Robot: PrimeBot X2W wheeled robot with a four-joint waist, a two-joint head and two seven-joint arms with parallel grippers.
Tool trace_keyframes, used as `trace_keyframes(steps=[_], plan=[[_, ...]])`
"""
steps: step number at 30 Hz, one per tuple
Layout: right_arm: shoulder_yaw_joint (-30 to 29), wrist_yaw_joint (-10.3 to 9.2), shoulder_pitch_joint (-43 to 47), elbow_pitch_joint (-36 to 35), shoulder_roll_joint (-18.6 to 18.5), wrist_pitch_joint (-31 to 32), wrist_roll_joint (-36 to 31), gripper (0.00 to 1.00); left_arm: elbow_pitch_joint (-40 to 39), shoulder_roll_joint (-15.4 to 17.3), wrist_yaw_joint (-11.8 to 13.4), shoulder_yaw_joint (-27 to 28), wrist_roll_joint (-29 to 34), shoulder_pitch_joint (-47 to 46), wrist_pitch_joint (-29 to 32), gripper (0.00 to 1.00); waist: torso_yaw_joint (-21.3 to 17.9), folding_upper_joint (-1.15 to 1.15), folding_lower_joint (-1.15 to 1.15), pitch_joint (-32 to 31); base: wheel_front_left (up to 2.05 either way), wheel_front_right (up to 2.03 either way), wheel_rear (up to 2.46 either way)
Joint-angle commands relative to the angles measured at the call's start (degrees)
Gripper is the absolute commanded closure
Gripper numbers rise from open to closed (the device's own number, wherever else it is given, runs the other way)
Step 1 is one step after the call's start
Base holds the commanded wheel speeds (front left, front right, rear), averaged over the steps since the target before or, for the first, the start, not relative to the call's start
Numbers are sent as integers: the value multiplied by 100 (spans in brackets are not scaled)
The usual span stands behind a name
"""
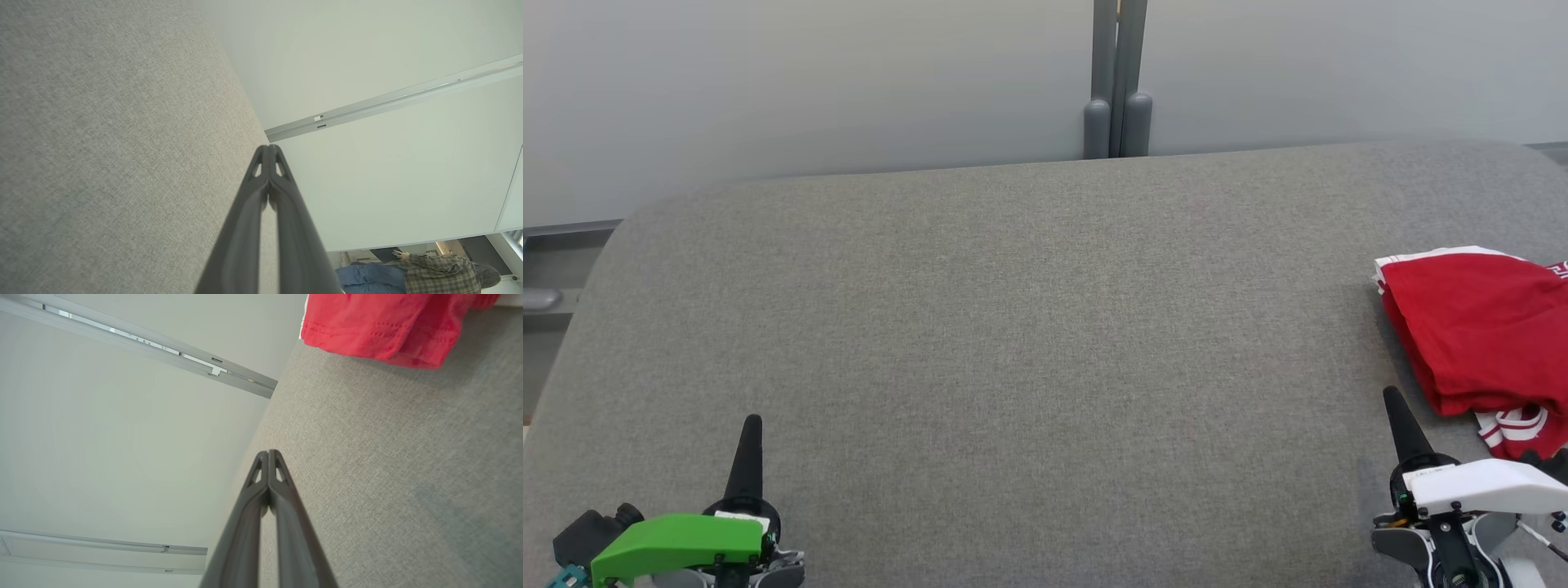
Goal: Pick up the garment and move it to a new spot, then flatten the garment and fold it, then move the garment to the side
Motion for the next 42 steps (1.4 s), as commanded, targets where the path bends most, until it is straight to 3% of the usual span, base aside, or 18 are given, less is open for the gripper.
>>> trace_keyframes(steps=[1,42], plan=[[12,4,-110,-71,-38,48,193,100,-67,2,-21,43,-144,-141,43,100,-3,0,0,1,0,0,0],[53,2,-215,-235,-59,556,2299,100,-125,-187,-33,338,-1639,-382,517,100,-82,0,0,34,0,0,0]])
